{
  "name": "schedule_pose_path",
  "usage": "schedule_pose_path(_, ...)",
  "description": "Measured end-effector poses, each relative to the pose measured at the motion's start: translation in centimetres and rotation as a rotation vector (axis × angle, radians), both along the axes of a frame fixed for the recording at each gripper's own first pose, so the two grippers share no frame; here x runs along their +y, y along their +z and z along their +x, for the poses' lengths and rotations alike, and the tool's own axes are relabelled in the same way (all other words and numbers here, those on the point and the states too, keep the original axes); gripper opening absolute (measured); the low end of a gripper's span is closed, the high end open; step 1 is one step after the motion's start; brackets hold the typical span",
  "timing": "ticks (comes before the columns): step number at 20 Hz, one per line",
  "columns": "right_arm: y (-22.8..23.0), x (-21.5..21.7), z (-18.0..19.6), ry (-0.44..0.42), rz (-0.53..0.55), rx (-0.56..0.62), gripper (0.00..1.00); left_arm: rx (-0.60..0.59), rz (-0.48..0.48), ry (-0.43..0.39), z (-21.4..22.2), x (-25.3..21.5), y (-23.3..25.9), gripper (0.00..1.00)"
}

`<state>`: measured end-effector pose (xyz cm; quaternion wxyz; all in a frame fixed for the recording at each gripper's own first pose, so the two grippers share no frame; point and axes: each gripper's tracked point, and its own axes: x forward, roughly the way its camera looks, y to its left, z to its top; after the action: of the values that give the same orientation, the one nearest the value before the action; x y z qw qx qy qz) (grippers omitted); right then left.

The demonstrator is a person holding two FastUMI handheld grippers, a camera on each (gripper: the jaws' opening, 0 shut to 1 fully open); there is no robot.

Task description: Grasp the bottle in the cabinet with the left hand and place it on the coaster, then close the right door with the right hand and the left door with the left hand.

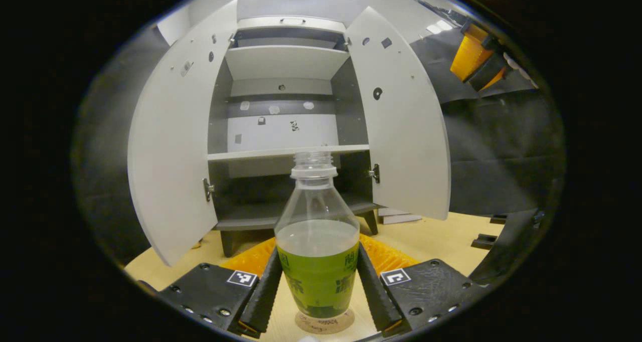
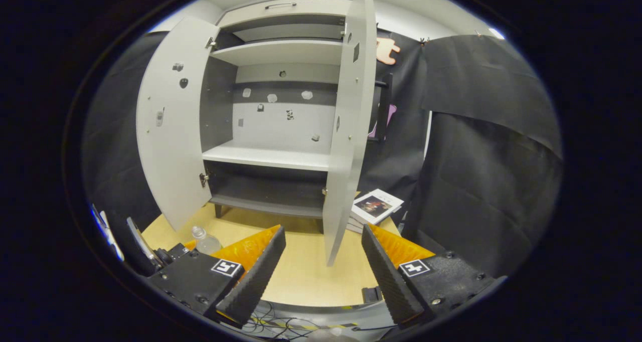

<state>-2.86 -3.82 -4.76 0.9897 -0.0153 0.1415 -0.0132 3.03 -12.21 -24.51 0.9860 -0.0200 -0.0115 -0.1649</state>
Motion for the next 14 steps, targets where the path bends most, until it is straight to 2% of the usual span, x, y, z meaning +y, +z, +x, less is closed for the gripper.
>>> schedule_pose_path(8, -1.0, 0.4, -0.2, 0.006, -0.037, 0.04, 1.0, 0.039, 0.021, -0.004, 1.2, -0.2, -5.0, 0.74)
schedule_pose_path(9, -1.2, 0.6, -0.3, 0.009, -0.041, 0.047, 1.0, 0.046, 0.022, -0.001, 1.2, -0.2, -5.5, 0.79)
schedule_pose_path(10, -1.3, 0.8, -0.4, 0.013, -0.045, 0.049, 1.0, 0.054, 0.013, -0.003, 1.3, -0.2, -5.9, 0.75)
schedule_pose_path(14, -1.4, 1.3, -0.4, 0.022, -0.056, 0.054, 1.0, 0.052, -0.01, -0.016, 1.1, -0.3, -6.2, 0.76)
